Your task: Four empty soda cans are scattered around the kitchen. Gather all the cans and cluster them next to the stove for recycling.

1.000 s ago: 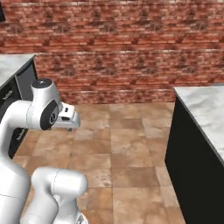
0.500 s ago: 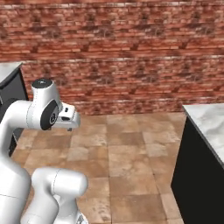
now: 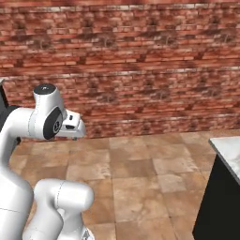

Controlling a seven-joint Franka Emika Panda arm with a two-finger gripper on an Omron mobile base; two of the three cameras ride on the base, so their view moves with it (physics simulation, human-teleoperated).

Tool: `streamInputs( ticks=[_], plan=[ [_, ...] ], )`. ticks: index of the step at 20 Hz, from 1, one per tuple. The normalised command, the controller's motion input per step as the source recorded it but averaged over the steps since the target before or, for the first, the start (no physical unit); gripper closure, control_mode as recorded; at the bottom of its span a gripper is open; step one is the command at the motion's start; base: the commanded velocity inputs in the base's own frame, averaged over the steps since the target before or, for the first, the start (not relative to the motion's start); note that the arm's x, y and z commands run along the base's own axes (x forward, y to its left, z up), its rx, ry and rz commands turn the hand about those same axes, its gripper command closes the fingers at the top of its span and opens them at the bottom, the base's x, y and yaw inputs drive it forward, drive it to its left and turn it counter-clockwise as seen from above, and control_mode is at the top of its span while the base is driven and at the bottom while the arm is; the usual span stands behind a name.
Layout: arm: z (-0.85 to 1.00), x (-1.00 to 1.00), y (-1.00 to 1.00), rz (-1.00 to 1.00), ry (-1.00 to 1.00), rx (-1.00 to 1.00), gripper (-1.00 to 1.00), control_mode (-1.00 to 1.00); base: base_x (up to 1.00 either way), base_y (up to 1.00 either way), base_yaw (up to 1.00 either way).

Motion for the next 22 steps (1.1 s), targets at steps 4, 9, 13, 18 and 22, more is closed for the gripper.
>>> streamInputs(
  ticks=[4, 9, 13, 18, 22],
  plan=[
    [0.00, 0.00, 0.00, 0.00, 0.00, 0.00, -1.00, 1.00, 1.00, 0.10, -0.17],
    [0.00, 0.00, 0.00, 0.00, 0.00, 0.00, -1.00, 1.00, 1.00, 0.26, -0.23],
    [0.00, 0.00, 0.00, 0.00, 0.00, 0.00, -1.00, 1.00, 1.00, 0.62, -0.33],
    [0.00, 0.00, 0.00, 0.00, 0.00, 0.00, -1.00, 1.00, 1.00, 0.89, -0.42],
    [0.00, 0.00, 0.00, 0.00, 0.00, 0.00, -1.00, 1.00, 1.00, 0.92, -0.56]
  ],
)
